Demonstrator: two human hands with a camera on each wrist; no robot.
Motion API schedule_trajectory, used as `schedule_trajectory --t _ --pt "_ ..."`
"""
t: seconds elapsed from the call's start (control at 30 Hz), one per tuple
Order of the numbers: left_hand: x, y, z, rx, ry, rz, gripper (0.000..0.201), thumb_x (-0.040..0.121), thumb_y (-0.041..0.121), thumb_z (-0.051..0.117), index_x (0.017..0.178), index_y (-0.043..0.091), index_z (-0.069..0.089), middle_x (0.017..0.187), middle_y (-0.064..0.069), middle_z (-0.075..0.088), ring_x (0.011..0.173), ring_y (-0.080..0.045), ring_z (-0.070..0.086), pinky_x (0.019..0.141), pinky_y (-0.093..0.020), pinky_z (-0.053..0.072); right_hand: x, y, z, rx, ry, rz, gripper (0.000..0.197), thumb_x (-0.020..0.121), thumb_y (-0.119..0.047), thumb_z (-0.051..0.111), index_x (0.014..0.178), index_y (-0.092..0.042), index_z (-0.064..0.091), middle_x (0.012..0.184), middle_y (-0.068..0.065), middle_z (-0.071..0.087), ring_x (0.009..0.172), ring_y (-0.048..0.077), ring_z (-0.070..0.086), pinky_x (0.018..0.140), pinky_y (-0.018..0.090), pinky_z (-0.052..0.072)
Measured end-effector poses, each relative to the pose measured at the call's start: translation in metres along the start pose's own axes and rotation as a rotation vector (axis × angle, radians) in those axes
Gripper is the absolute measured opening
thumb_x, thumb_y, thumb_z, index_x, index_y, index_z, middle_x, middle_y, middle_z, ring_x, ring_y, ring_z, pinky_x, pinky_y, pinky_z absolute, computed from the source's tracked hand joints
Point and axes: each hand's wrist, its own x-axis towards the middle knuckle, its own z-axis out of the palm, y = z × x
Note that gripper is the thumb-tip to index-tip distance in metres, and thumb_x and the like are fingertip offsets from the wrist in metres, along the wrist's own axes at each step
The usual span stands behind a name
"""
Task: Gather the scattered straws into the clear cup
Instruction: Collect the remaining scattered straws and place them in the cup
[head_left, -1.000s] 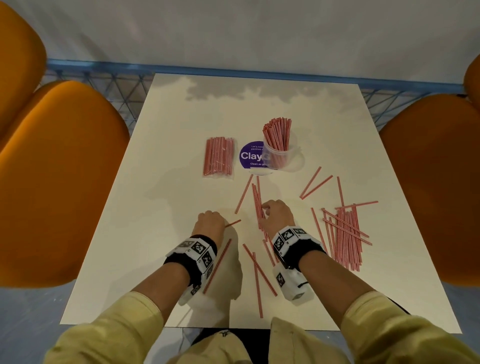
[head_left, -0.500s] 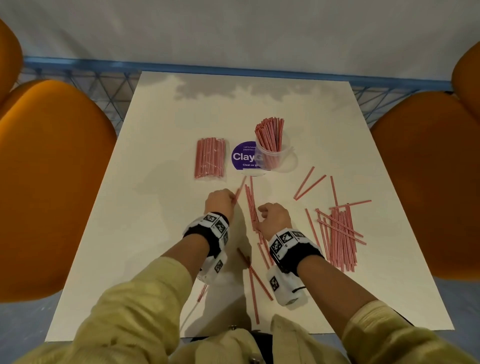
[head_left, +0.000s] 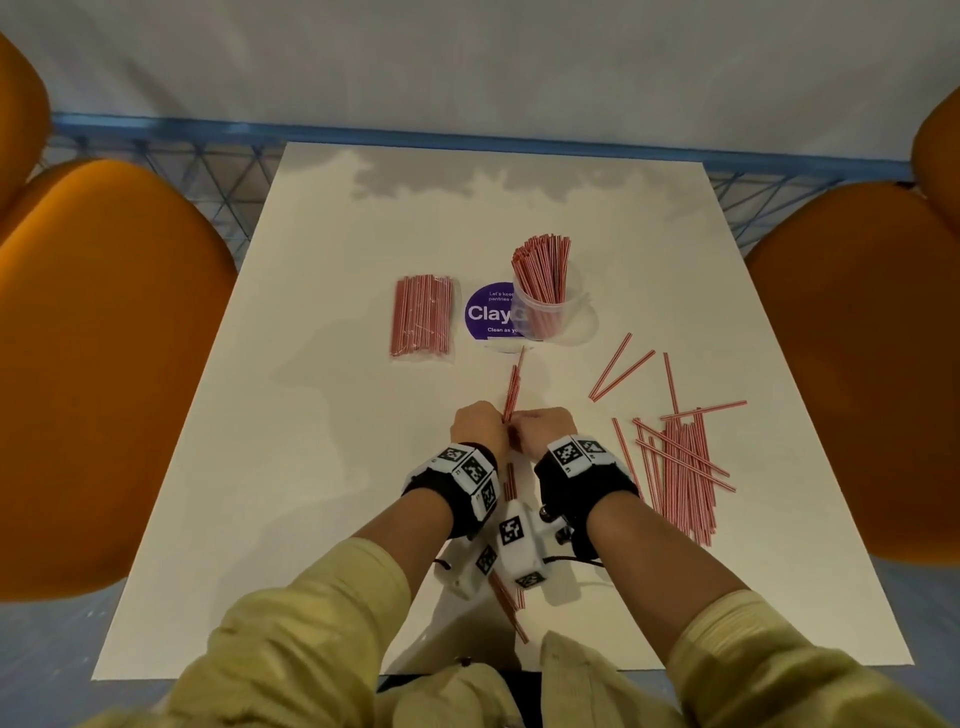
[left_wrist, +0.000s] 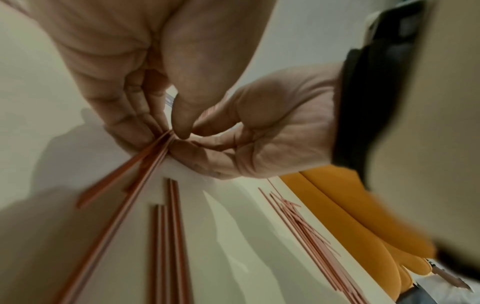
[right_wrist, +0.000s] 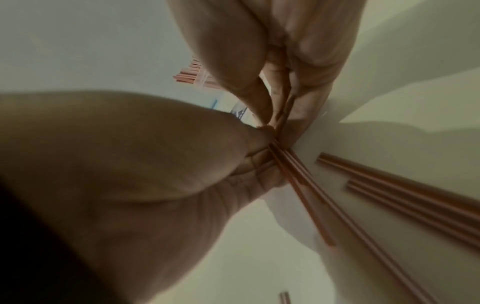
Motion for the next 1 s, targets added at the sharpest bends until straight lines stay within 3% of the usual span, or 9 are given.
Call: schedule_trajectory --t 0.13,0.27,0.43,0.53,0.63,0.73,0.83,0.93,1.0 --pt "-0.001 0.001 0.001 0.017 -0.011 -0.006 0.027 0.093 0.008 0.045 0.11 -0.003 0.062 0.116 -0.02 0.064 0.11 -0.033 0.059 0.087 -0.033 0.049 0.001 0.0 -0.001 0.163 0.005 0.096 0.031 0.092 -0.019 0.05 0.119 -0.008 0.06 0.121 0.013 0.064 0.11 0.027 0.061 0.074 0.018 0.041" --pt "-0.001 0.005 0.002 0.026 -0.033 -0.033 0.029 0.096 0.008 0.04 0.121 -0.005 0.048 0.131 -0.02 0.051 0.121 -0.032 0.051 0.097 -0.032 0.042 -0.001 0.001 0.007 -0.139 0.04 0.01 0.032 0.093 -0.02 0.046 0.123 -0.013 0.055 0.121 0.01 0.064 0.112 0.027 0.06 0.087 0.025 0.043" --pt "-0.003 0.007 0.0 0.001 -0.065 -0.045 0.033 0.097 0.006 0.035 0.127 -0.005 0.041 0.137 -0.022 0.042 0.125 -0.035 0.047 0.102 -0.036 0.039 -0.006 0.003 0.008 0.372 -0.11 0.118 0.04 0.086 -0.023 0.061 0.121 -0.002 0.059 0.126 0.018 0.061 0.115 0.032 0.06 0.097 0.036 0.051" --pt "-0.008 0.005 -0.007 -0.019 -0.067 -0.002 0.032 0.097 0.006 0.034 0.126 -0.007 0.041 0.136 -0.023 0.044 0.123 -0.036 0.047 0.1 -0.037 0.038 -0.009 0.002 0.005 0.42 -0.089 0.053 0.032 0.086 -0.018 0.061 0.112 0.001 0.064 0.114 0.02 0.066 0.093 0.025 0.065 0.093 0.04 0.054" --pt "-0.012 -0.002 -0.02 -0.046 -0.044 0.058 0.029 0.095 0.007 0.039 0.122 -0.003 0.045 0.127 -0.022 0.053 0.117 -0.036 0.052 0.094 -0.036 0.041 -0.016 -0.001 0.001 0.467 -0.071 -0.036 0.017 0.088 -0.008 0.058 0.097 0.003 0.068 0.081 0.013 0.065 0.062 0.014 0.064 0.072 0.028 0.058" --pt "-0.019 -0.017 -0.036 -0.082 0.015 0.09 0.028 0.093 0.004 0.038 0.12 0.001 0.046 0.123 -0.021 0.056 0.112 -0.036 0.053 0.09 -0.035 0.041 -0.026 0.001 -0.008 -0.154 -0.019 -0.157 0.033 0.08 -0.036 0.065 0.1 -0.01 0.064 0.093 0.006 0.067 0.086 0.022 0.065 0.082 0.036 0.055" --pt "-0.025 -0.037 -0.042 -0.064 -0.023 0.092 0.03 0.094 0.003 0.034 0.121 0.004 0.047 0.124 -0.02 0.055 0.112 -0.035 0.054 0.087 -0.033 0.041 -0.048 0.01 -0.007 -0.763 -0.101 -0.224 0.082 0.065 -0.055 0.072 0.123 -0.006 0.043 0.122 0.008 0.05 0.111 0.027 0.053 0.091 0.036 0.048" --pt "-0.033 -0.055 -0.041 -0.074 -0.047 0.064 0.031 0.096 0.005 0.031 0.122 0.006 0.048 0.123 -0.02 0.056 0.11 -0.035 0.055 0.084 -0.03 0.04 -0.063 0.028 0.008 -1.017 -0.173 -0.197 0.124 0.053 -0.061 0.078 0.144 -0.005 0.014 0.147 0.016 0.024 0.133 0.034 0.032 0.109 0.043 0.037" --pt "-0.037 -0.063 -0.039 -0.111 -0.046 0.026 0.031 0.097 0.007 0.029 0.122 0.006 0.048 0.125 -0.019 0.055 0.112 -0.033 0.053 0.086 -0.029 0.039 -0.066 0.035 0.018 -1.036 -0.172 -0.206 0.13 0.055 -0.056 0.08 0.147 -0.005 0.003 0.153 0.017 0.01 0.139 0.036 0.021 0.114 0.043 0.031"
